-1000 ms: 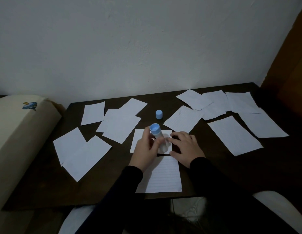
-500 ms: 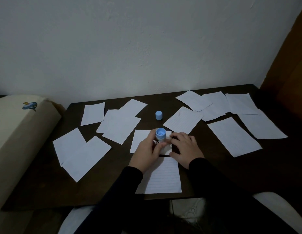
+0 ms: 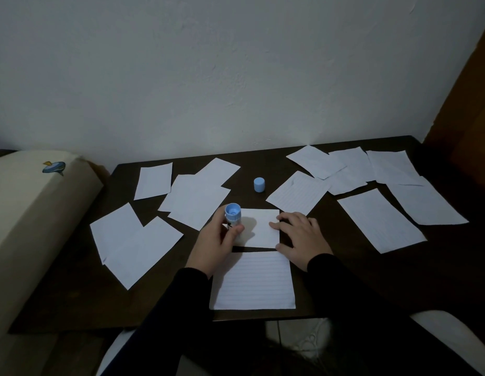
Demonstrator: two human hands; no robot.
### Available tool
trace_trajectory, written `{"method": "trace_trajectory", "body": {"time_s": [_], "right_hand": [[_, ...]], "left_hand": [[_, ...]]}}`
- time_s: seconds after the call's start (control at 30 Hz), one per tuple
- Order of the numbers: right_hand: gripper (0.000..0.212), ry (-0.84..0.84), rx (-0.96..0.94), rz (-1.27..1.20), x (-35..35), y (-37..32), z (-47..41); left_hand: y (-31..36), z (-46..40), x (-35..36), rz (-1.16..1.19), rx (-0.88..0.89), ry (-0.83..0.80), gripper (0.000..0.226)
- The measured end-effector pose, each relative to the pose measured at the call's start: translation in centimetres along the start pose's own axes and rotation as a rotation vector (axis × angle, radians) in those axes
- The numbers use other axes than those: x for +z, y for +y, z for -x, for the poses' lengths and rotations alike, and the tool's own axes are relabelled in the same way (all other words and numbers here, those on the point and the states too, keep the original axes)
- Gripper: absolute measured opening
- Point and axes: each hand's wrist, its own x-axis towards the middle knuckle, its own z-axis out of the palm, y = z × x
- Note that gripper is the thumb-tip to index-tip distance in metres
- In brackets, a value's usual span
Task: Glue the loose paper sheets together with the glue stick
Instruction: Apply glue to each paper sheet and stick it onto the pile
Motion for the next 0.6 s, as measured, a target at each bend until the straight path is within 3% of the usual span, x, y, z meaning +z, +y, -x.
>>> {"method": "trace_trajectory", "body": {"time_s": [0.6], "right_hand": [[0.051, 0.022, -0.009, -0.033, -0.2, 0.0, 0.2]], "left_hand": [[-1.8, 0.5, -1.5, 0.028, -0.036, 0.107, 0.042]]}}
